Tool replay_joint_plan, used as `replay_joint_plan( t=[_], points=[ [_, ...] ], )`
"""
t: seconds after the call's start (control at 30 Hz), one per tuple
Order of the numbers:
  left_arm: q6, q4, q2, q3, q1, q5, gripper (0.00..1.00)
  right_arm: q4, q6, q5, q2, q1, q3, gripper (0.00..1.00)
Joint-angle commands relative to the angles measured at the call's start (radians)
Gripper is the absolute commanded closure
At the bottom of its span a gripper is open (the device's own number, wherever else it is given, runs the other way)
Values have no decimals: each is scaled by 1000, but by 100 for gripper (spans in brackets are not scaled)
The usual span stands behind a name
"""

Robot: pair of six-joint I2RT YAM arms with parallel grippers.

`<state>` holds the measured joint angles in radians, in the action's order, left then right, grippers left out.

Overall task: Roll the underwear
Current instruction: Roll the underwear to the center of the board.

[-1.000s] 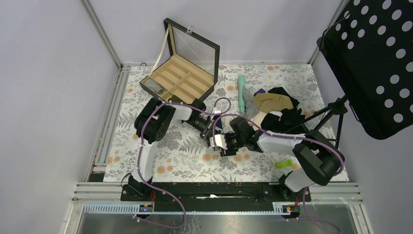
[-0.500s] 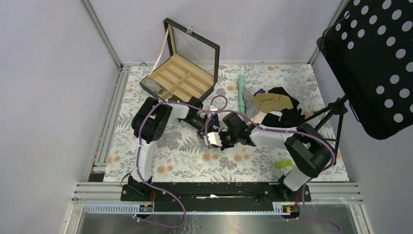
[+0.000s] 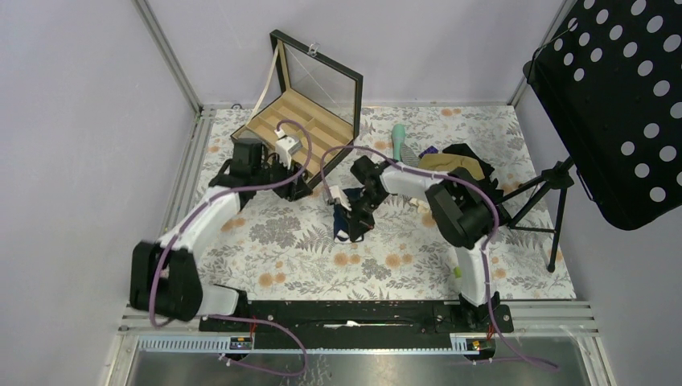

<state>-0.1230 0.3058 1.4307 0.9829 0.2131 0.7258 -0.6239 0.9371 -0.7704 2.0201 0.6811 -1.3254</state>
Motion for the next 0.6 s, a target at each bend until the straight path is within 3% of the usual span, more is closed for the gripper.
replay_joint_plan(
  t=[0.0,0.1,0.2,0.27,0.5,0.57],
  points=[
    [-98,-123,-231,-134,26,-192,54,-331,-66,-158,185,-48,-195,100],
    [-294,-118,-321,-179,78,-209,54,-426,-101,-245,294,-98,-289,100],
    [-568,13,-343,-186,192,-217,54,-483,-129,-299,370,-135,-338,99],
    [-674,40,-331,-192,264,-222,54,-485,-155,-314,395,-150,-350,98],
    [-816,69,-80,-94,519,-202,60,-469,-235,-331,464,-175,-375,97],
    [-820,77,-4,-53,542,-186,61,-456,-261,-339,478,-180,-374,97]
  ],
)
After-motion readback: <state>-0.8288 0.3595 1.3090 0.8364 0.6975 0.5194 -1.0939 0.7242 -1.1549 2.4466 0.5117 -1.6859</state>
